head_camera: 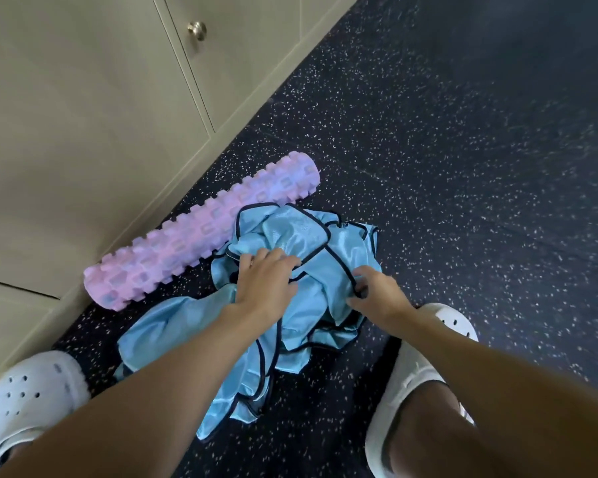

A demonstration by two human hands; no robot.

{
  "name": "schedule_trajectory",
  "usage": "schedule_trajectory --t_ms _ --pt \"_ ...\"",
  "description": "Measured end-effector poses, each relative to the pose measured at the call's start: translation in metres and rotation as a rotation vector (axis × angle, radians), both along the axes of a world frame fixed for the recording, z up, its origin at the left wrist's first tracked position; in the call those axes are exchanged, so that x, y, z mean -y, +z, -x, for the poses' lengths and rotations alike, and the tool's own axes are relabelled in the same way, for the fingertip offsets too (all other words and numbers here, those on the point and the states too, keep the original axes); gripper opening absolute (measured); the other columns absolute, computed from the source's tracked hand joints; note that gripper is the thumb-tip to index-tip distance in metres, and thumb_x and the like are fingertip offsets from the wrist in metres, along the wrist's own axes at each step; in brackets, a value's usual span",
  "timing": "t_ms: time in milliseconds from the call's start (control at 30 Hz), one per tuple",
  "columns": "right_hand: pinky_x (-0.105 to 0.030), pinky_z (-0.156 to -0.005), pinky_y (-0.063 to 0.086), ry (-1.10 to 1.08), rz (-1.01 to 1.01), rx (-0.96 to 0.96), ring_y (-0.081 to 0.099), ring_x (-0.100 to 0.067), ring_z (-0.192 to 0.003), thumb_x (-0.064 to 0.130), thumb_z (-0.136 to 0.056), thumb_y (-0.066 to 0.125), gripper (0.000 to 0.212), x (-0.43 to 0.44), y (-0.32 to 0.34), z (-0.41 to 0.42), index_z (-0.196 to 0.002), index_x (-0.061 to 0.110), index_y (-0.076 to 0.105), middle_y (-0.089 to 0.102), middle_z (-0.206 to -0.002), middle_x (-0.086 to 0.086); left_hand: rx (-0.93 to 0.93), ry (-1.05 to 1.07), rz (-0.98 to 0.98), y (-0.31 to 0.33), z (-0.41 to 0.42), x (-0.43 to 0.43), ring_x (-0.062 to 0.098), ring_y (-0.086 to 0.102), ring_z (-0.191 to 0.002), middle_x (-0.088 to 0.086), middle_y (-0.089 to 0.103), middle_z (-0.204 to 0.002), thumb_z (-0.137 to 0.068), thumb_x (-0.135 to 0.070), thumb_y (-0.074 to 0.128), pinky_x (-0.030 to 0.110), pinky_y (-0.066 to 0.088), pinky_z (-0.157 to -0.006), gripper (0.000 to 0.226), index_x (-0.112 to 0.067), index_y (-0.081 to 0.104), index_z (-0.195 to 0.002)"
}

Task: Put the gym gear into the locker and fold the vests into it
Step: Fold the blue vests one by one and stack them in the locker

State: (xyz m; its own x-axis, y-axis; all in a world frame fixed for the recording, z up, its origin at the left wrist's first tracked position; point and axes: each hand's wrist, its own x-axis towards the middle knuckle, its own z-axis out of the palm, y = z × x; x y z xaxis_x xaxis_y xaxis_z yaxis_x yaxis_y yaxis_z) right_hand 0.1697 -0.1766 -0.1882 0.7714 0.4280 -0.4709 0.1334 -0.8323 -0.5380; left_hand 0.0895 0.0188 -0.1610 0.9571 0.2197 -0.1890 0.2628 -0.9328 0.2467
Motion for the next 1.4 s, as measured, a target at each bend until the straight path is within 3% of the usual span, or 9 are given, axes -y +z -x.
schedule_trajectory --t_ms 133,233,333,467,767,967,1200,1300,1400 --pt "-0.038 -0.093 0.049 0.027 0.032 0.059 0.054 -0.022 -0.104 0.024 -0.089 0.070 0.038 0.002 -0.004 0.001 -0.122 0.017 0.053 0.051 -0.116 -0.002 0.089 0.076 0.076 0.000 0.000 -0.004 0.021 0.061 -0.098 -0.003 0.068 -0.098 -0.098 -0.017 0.059 0.034 0.031 -0.097 0.013 -0.017 0.072 -0.102" --pt "-0.041 -0.083 0.053 0.016 0.040 0.068 0.059 -0.023 -0.090 0.014 -0.090 0.064 0.038 0.004 -0.004 0.001 -0.126 0.017 0.052 0.061 -0.103 -0.004 0.153 0.111 0.165 0.004 -0.002 -0.010 0.024 0.063 -0.089 0.003 0.069 -0.093 -0.096 -0.011 0.059 0.041 0.044 -0.097 0.013 -0.009 0.072 -0.096" --pt "-0.038 -0.070 0.055 -0.071 -0.005 0.085 0.061 -0.021 -0.076 0.003 -0.092 0.053 0.032 0.003 -0.001 0.001 -0.122 0.014 0.055 0.063 -0.086 -0.002 0.269 0.172 0.237 0.017 -0.001 -0.019 0.021 0.060 -0.079 0.006 0.068 -0.089 -0.096 -0.007 0.058 0.038 0.050 -0.081 0.013 -0.006 0.071 -0.097" --pt "-0.043 -0.070 0.055 -0.170 -0.092 0.171 0.061 -0.024 -0.077 0.005 -0.095 0.049 0.036 -0.006 0.014 -0.006 -0.130 0.013 0.050 0.063 -0.095 -0.007 0.469 0.305 0.252 0.048 -0.001 -0.051 0.026 0.059 -0.072 0.007 0.066 -0.079 -0.094 -0.003 0.060 0.040 0.052 -0.072 0.011 -0.003 0.070 -0.096" --pt "-0.039 -0.077 0.051 -0.282 -0.305 0.373 0.056 -0.022 -0.089 0.003 -0.093 0.050 0.034 -0.040 0.064 -0.020 -0.126 0.010 0.054 0.060 -0.104 -0.007 0.707 0.405 0.149 0.116 0.020 -0.118 0.029 0.062 -0.081 0.014 0.068 -0.089 -0.091 -0.004 0.059 0.042 0.052 -0.079 0.015 -0.002 0.070 -0.101" --pt "-0.045 -0.088 0.050 -0.183 -0.243 0.475 0.055 -0.026 -0.095 0.004 -0.093 0.052 0.030 -0.060 0.083 -0.010 -0.121 0.010 0.058 0.056 -0.115 -0.008 0.566 0.395 0.133 0.122 0.054 -0.126 0.024 0.060 -0.085 0.013 0.066 -0.099 -0.091 -0.007 0.062 0.033 0.047 -0.080 0.015 -0.004 0.070 -0.103" --pt "-0.030 -0.058 0.044 0.124 -0.272 0.213 0.051 -0.016 -0.064 0.010 -0.093 0.056 0.015 -0.083 0.069 0.041 -0.106 0.010 0.062 0.062 -0.084 -0.004 0.159 0.365 0.252 0.080 0.102 -0.102 0.017 0.061 -0.073 -0.011 0.062 -0.074 -0.090 -0.017 0.064 0.030 0.048 -0.066 0.010 -0.024 0.065 -0.083" --pt "-0.031 -0.063 0.044 0.278 -0.276 0.133 0.048 -0.015 -0.065 0.016 -0.092 0.062 0.003 -0.093 0.055 0.068 -0.093 0.013 0.060 0.055 -0.077 0.002 -0.064 0.297 0.296 0.049 0.127 -0.100 0.018 0.063 -0.093 -0.009 0.064 -0.096 -0.087 -0.031 0.072 0.035 0.051 -0.081 0.010 -0.025 0.065 -0.093" --pt "-0.032 -0.071 0.044 0.400 -0.242 0.117 0.048 -0.012 -0.072 0.025 -0.091 0.066 0.011 -0.105 0.041 0.086 -0.089 0.018 0.057 0.049 -0.079 0.007 -0.246 0.223 0.182 0.028 0.151 -0.101 0.016 0.056 -0.114 -0.008 0.057 -0.122 -0.080 -0.045 0.078 0.035 0.043 -0.100 0.049 -0.025 0.062 -0.121"
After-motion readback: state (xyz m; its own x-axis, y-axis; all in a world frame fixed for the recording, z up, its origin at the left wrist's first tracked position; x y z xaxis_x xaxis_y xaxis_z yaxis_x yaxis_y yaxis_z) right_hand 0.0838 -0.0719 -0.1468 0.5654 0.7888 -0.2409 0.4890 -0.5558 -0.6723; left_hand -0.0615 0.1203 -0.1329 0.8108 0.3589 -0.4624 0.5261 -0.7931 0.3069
